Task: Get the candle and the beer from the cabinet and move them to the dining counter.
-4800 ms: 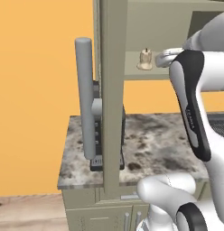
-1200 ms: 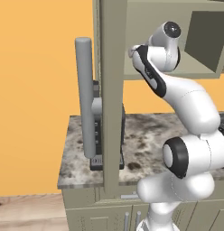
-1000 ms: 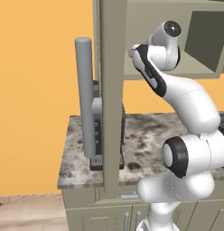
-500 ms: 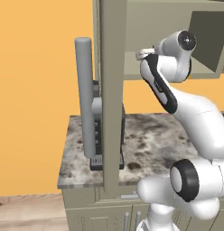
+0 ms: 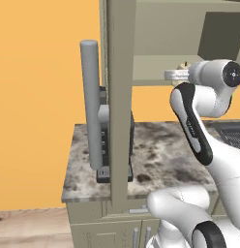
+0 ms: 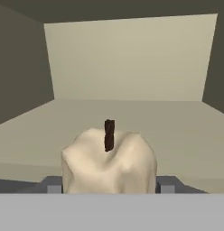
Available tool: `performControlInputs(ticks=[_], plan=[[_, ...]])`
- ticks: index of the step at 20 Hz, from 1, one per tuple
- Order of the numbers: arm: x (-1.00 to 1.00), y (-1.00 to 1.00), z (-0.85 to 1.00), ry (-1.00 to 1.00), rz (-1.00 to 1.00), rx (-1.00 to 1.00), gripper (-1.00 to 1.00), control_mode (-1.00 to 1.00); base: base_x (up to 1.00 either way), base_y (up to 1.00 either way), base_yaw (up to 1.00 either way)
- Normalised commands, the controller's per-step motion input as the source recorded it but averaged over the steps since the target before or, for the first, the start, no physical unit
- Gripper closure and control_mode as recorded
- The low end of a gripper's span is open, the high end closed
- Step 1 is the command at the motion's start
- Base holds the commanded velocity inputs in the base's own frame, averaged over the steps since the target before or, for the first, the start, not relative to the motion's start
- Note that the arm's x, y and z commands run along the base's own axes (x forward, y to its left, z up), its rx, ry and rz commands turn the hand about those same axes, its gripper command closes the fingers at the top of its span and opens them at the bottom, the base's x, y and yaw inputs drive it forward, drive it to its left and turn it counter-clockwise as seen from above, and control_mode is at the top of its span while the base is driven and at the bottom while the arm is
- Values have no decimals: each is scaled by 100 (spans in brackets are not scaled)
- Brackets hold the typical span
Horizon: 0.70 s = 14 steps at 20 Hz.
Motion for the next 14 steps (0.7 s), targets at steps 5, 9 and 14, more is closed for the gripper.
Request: performControlInputs(ticks=[5, 9, 14], plan=[[-100, -12, 15, 14, -7, 1, 100, -100, 0, 0, 0], [-100, 2, 0, 7, 0, 0, 100, -100, 0, 0, 0], [-64, 10, 4, 1, 0, 0, 100, -100, 0, 0, 0]])
